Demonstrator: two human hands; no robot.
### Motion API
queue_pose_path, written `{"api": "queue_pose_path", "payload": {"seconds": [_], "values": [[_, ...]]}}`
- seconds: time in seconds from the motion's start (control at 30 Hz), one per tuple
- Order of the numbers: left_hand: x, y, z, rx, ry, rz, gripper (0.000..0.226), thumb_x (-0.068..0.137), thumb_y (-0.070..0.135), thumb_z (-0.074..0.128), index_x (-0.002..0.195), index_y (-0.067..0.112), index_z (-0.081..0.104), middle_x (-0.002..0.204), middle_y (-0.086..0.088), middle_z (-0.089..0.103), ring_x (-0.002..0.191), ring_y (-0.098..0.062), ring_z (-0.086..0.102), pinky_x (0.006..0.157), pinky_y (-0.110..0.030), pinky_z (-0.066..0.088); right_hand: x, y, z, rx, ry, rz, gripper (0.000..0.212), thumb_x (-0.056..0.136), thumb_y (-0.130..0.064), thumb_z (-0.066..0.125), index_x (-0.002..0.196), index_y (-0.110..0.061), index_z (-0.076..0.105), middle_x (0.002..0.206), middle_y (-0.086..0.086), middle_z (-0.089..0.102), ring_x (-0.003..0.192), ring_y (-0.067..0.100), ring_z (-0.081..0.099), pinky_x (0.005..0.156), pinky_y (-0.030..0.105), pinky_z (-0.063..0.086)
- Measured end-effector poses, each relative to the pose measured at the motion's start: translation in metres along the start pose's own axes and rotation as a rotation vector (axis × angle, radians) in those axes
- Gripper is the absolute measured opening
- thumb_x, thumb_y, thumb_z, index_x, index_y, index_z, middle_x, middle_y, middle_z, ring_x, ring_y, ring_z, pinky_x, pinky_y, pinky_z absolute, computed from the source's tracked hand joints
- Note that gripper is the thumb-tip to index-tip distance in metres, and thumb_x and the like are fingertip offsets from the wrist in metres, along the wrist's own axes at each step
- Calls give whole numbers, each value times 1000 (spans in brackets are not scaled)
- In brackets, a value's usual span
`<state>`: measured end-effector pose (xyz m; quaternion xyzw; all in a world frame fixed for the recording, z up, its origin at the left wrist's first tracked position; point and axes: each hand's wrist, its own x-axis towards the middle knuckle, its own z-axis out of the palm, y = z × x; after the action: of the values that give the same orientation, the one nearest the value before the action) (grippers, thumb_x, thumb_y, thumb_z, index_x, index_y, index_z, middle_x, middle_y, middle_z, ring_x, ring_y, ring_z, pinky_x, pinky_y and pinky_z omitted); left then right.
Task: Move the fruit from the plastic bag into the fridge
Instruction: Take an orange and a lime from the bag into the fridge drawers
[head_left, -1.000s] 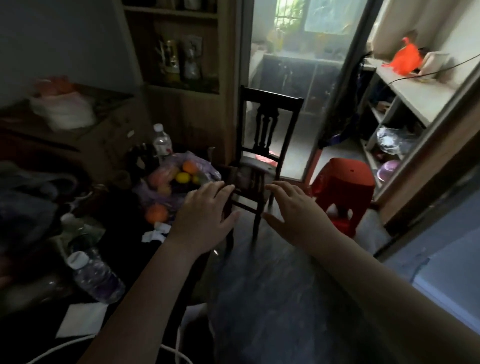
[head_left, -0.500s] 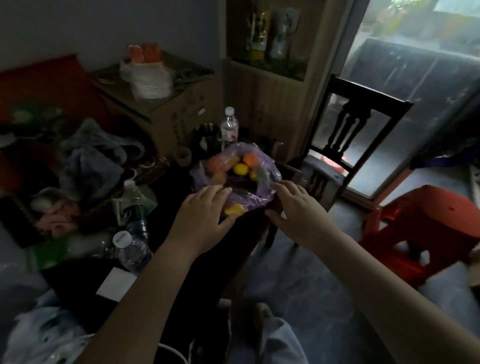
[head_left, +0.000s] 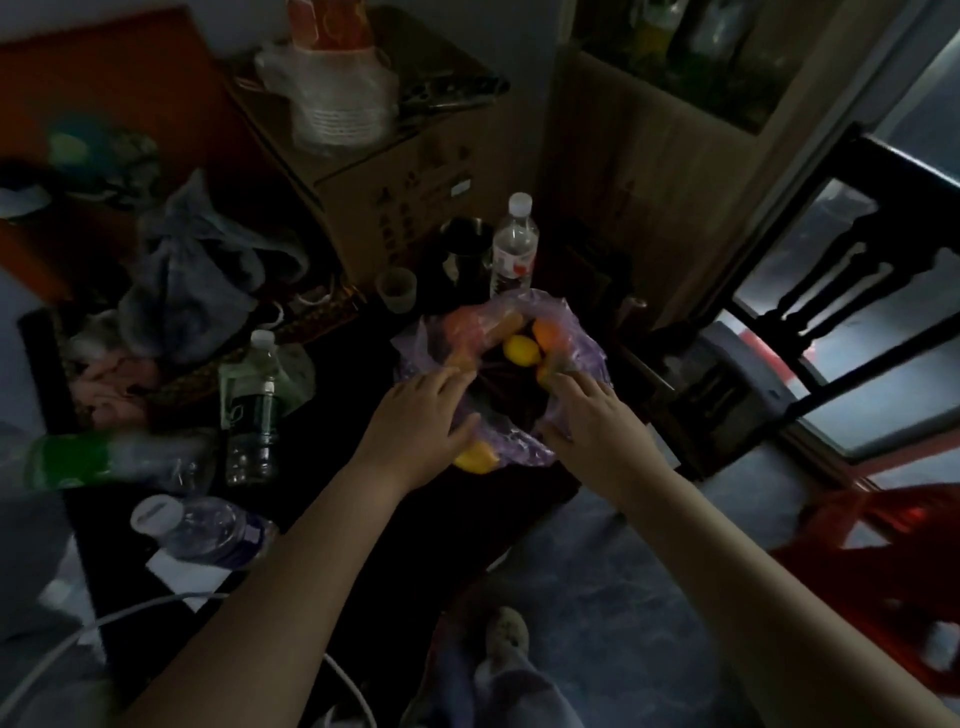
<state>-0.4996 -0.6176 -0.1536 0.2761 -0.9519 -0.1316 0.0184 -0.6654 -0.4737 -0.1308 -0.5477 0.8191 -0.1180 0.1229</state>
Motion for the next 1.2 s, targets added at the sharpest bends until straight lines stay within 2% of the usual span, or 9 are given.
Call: {"api": "queue_pose_path", "payload": {"seconds": [0.13, 0.4, 0.5, 0.63, 0.77, 0.87, 1.0, 1.2], "values": [[30, -2, 21, -59, -52, -38, 48, 96, 40, 41, 141, 21, 38, 143, 1, 42, 130, -20, 39, 103, -38, 37, 31, 20, 17, 26, -42, -25, 59, 91, -37, 54, 143, -18, 34, 146, 2, 37, 134, 23, 35, 105, 37, 35], [61, -25, 59, -20, -174, -58, 47, 99, 39, 38, 143, 24, 36, 148, 4, 37, 137, -16, 28, 110, -35, 25, 81, 41, 60, 61, -181, -65, 56, 91, -34, 55, 141, -18, 36, 142, 1, 41, 129, 23, 39, 101, 38, 39], [61, -37, 69, 34, -204, -52, 49, 97, 44, 35, 141, 22, 42, 143, 1, 44, 135, -21, 32, 109, -37, 24, 92, 41, 76, 62, -253, -78, 55, 92, -36, 53, 141, -19, 35, 141, 1, 41, 127, 23, 40, 99, 38, 41], [56, -47, 78, 69, -179, -43, 56, 88, 47, 30, 124, 17, 61, 114, -4, 64, 112, -27, 55, 99, -40, 38, 99, 36, 95, 77, -347, -125, 54, 93, -35, 51, 142, -19, 35, 141, 2, 41, 126, 26, 41, 95, 39, 42], [46, -58, 82, 71, -154, -52, 49, 86, 45, 38, 116, 17, 65, 91, -4, 63, 92, -28, 59, 88, -39, 45, 100, 29, 109, 105, -400, -164, 54, 92, -33, 52, 141, -17, 37, 137, 4, 44, 124, 27, 43, 92, 39, 44], [38, -63, 83, 79, -158, -47, 47, 81, 43, 39, 111, 19, 67, 88, -4, 58, 88, -27, 56, 82, -37, 47, 100, 23, 115, 109, -385, -206, 51, 92, -31, 51, 140, -18, 39, 135, 4, 45, 122, 26, 42, 92, 38, 43], [34, -68, 82, 113, -140, -31, 35, 71, 36, 45, 92, 21, 68, 83, -2, 56, 82, -27, 55, 76, -35, 45, 96, 16, 119, 105, -369, -269, 44, 90, -28, 54, 132, -15, 48, 127, 6, 49, 114, 29, 46, 89, 40, 45], [17, -74, 83, 102, -93, -62, 19, 79, 32, 45, 79, 19, 60, 76, -3, 51, 76, -27, 52, 65, -36, 44, 87, 7, 128, 91, -383, -311, 40, 87, -28, 54, 125, -16, 54, 119, 5, 51, 107, 29, 49, 83, 42, 49]]}}
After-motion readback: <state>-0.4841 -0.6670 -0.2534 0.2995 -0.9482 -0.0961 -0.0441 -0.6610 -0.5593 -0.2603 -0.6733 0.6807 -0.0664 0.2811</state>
